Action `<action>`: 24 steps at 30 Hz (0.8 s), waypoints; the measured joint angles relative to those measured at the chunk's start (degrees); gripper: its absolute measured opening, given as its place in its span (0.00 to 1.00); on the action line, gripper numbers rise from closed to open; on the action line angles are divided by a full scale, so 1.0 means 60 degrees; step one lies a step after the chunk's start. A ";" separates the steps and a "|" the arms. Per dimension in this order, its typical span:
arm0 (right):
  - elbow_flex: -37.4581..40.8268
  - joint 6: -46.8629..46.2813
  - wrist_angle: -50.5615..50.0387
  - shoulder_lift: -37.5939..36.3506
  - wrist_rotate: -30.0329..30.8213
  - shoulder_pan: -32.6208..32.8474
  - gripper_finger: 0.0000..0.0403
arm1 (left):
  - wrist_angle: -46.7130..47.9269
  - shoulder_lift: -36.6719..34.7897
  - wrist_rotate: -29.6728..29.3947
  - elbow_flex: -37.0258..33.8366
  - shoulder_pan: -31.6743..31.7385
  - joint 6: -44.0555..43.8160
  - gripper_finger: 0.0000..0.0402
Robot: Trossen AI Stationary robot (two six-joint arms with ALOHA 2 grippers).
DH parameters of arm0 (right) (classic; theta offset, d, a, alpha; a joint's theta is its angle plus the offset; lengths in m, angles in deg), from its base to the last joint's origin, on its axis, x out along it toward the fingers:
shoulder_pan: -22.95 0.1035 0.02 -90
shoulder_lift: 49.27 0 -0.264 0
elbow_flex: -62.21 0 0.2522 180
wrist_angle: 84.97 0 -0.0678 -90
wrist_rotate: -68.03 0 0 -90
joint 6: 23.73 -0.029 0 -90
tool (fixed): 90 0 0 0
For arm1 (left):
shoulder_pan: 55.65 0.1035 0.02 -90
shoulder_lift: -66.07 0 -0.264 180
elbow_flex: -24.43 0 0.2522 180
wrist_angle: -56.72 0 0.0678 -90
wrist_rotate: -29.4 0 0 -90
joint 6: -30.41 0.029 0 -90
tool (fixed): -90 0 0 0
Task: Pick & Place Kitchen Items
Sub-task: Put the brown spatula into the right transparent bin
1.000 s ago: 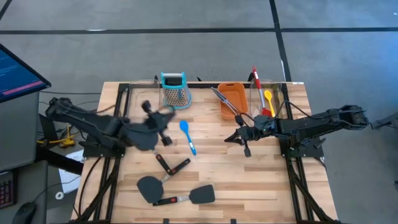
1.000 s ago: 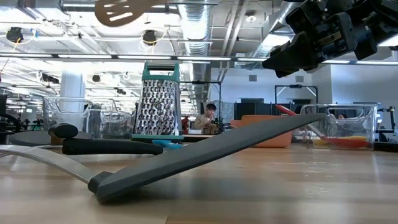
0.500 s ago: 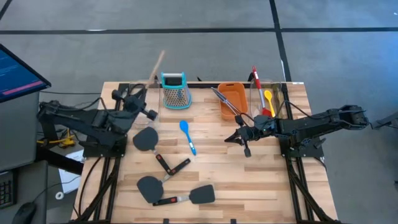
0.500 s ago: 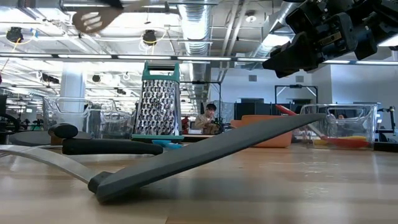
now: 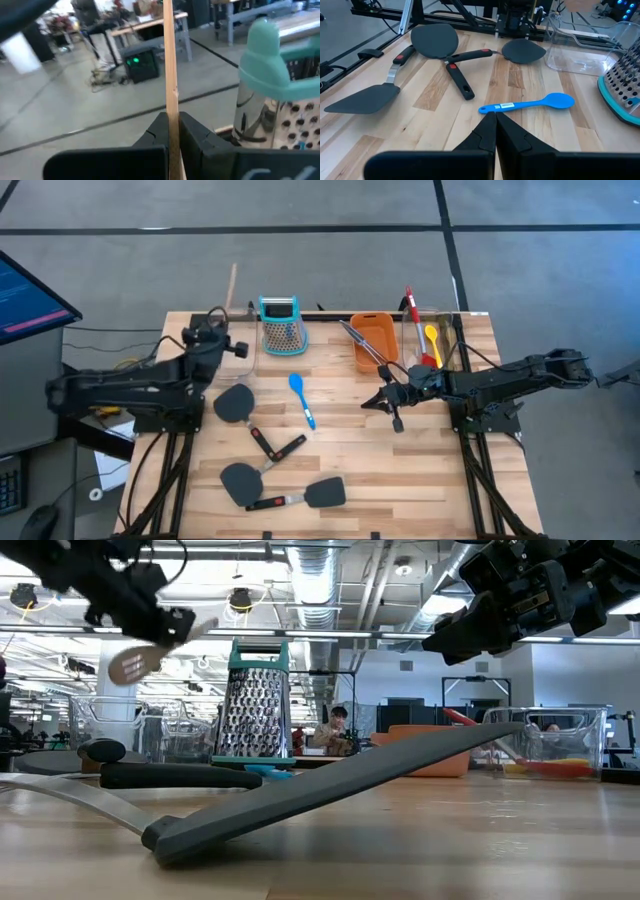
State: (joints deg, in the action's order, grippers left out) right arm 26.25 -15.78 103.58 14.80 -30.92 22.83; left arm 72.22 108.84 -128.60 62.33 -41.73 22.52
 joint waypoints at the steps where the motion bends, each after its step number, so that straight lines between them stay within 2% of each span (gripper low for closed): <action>1: 0.0000 -0.0002 0.0000 -0.0002 0.0000 0.0000 0.00 | -0.0518 0.0020 0.0444 -0.0219 0.0324 0.0241 0.00; 5: 0.0000 -0.0003 0.0000 -0.0002 0.0000 -0.0001 0.00 | -0.2149 0.0207 0.1992 -0.0951 0.1436 0.1170 0.00; 11: 0.0000 -0.0002 0.0000 -0.0002 0.0000 -0.0004 0.00 | -0.2356 0.0505 0.3499 -0.1499 0.2620 0.1337 0.00; 24: 0.0000 0.0020 -0.0004 0.0000 0.0000 -0.0002 0.00 | -0.2853 0.1370 0.4650 -0.2625 0.3855 0.0455 0.00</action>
State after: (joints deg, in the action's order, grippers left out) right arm 26.25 -15.66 103.55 14.80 -30.92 22.82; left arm 55.10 117.06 -100.70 46.58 -18.60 25.25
